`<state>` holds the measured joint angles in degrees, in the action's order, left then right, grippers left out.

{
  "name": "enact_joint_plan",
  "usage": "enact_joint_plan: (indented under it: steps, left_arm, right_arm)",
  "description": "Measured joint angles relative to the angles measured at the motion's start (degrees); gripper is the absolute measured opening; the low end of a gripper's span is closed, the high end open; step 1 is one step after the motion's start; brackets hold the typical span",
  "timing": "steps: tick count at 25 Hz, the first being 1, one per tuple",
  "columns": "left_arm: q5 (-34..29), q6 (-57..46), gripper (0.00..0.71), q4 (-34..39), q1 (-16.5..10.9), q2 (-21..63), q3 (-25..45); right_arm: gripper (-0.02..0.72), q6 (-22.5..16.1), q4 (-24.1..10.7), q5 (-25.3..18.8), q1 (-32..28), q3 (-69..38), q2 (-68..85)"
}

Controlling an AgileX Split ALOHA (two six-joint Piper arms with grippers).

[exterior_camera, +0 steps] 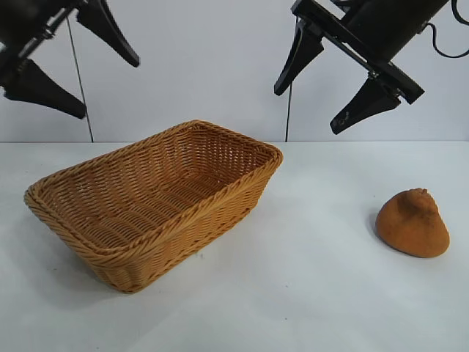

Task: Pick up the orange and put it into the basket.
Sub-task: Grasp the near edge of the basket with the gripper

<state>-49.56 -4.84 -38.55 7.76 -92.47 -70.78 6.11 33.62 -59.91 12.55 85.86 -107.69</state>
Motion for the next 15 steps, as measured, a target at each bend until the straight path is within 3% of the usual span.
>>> enact_joint_plan:
  steps: [5, 9, 15]
  left_arm:
    - [1.6, -23.1, 0.561, 14.0, 0.0, 8.5, 8.6]
    - [4.4, -35.5, 0.561, 19.7, 0.2, 10.8, 15.3]
    - [9.9, -42.7, 0.558, 22.0, 5.6, 10.4, 18.8]
  right_arm:
    - [0.580, 0.0, 0.0, 0.0, 0.0, 0.0, 0.0]
    - [0.580, 0.0, 0.0, 0.0, 0.0, 0.0, 0.0]
    - [0.580, 0.0, 0.2, 0.0, 0.0, 0.0, 0.0]
